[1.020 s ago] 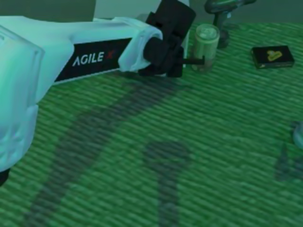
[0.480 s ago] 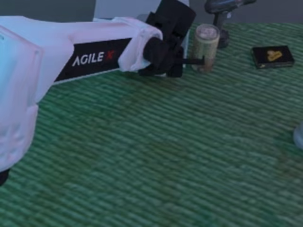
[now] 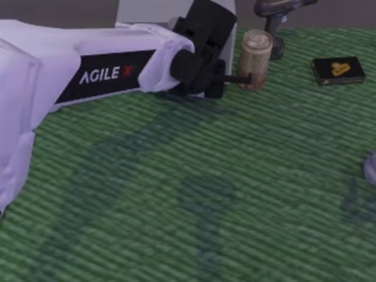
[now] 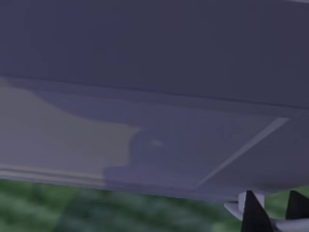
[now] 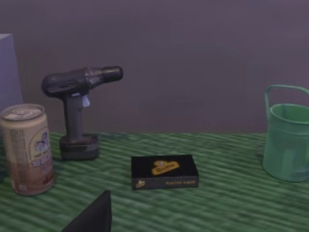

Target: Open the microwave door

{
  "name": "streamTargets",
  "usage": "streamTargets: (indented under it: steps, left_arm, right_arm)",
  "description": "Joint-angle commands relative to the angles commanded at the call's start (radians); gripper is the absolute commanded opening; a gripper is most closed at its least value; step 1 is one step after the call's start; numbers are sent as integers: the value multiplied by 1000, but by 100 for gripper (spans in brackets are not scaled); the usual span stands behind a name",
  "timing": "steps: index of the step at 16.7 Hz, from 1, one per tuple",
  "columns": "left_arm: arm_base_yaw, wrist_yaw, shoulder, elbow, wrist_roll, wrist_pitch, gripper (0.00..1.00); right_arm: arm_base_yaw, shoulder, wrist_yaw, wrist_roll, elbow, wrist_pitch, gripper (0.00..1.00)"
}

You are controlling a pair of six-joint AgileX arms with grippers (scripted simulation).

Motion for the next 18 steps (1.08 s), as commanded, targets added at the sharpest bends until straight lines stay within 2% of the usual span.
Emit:
streamTargets:
  steps: [18]
  left_arm:
    - [5,11,-11,-27,19,10,0]
  right_arm:
    - [0,0,0,0,0,0,100]
